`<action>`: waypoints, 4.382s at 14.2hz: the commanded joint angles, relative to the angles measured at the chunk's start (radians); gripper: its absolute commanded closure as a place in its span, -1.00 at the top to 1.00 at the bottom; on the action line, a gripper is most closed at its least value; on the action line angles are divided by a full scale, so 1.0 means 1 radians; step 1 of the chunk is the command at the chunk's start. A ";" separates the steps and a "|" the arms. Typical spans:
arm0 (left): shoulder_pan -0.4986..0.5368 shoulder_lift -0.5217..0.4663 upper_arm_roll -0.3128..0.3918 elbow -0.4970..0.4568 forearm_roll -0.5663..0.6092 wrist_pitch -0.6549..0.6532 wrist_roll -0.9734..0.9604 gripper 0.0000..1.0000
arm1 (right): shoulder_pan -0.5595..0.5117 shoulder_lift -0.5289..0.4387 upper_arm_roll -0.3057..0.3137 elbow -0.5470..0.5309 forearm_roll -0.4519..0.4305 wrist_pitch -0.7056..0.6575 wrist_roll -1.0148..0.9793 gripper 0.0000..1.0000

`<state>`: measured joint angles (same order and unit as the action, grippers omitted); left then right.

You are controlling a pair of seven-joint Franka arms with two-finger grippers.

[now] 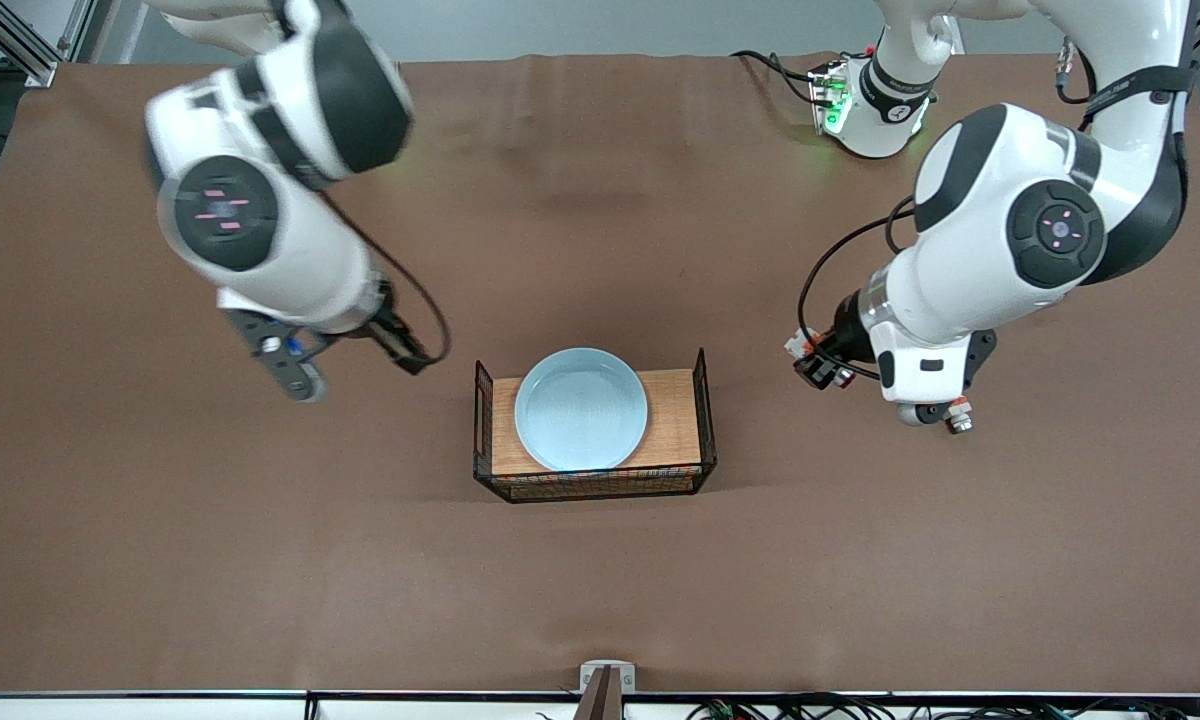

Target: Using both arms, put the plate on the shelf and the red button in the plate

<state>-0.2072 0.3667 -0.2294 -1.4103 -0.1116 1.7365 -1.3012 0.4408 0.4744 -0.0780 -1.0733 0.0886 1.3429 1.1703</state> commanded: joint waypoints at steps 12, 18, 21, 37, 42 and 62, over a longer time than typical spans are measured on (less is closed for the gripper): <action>-0.244 0.176 0.022 0.109 0.001 0.313 -0.693 -0.48 | -0.387 -0.232 0.010 -0.235 -0.035 -0.019 -0.883 1.00; -0.369 0.279 0.103 0.149 0.003 0.517 -0.705 -0.48 | -0.476 -0.229 0.010 -0.267 -0.038 0.070 -1.035 1.00; -0.412 0.319 0.134 0.151 0.003 0.601 -0.705 -0.48 | -0.479 -0.253 0.010 -0.344 -0.038 0.128 -1.060 1.00; -0.425 0.380 0.137 0.146 0.004 0.650 -0.704 0.33 | -0.485 -0.284 0.015 -0.357 -0.124 0.167 -1.126 1.00; -0.409 0.316 0.136 0.146 0.003 0.631 -0.705 0.99 | -0.494 -0.296 0.012 -0.323 -0.107 0.086 -1.129 1.00; -0.088 -0.116 0.127 -0.274 0.004 0.468 0.353 0.99 | -0.444 -0.608 0.024 -0.574 -0.128 0.165 -1.137 1.00</action>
<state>-0.3405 0.3695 -0.0964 -1.5378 -0.1105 2.2022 -1.0743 -0.0234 -0.1011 -0.0529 -1.6207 -0.0127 1.4881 0.0443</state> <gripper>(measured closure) 0.000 0.000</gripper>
